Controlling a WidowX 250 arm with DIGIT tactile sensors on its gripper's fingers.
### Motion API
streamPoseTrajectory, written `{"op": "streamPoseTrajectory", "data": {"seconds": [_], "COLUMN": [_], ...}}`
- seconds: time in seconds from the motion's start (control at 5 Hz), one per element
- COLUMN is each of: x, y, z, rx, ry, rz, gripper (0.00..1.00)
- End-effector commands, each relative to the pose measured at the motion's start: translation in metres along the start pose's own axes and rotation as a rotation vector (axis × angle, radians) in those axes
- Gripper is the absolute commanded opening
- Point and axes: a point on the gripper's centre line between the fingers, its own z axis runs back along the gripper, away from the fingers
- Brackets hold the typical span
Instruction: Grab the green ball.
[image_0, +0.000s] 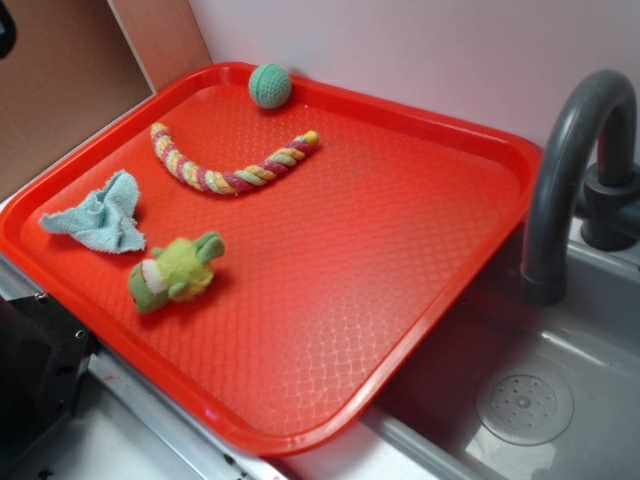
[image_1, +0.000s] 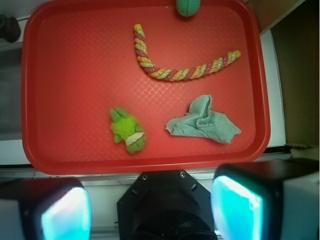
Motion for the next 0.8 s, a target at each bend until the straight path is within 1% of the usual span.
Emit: {"op": "streamPoseTrajectory", "data": {"seconds": [0.0, 0.2, 0.4, 0.6], "x": [0.0, 0.038, 0.066, 0.09], "y": [0.0, 0.016, 0.025, 0.036], "z": [0.0, -0.018, -0.041, -0.061], "rx": [0.0, 0.088, 0.128, 0.119], "ry": [0.0, -0.194, -0.336, -0.414], "rz": [0.0, 0.112, 0.117, 0.108], "gripper": [1.0, 1.0, 1.0, 1.0]}}
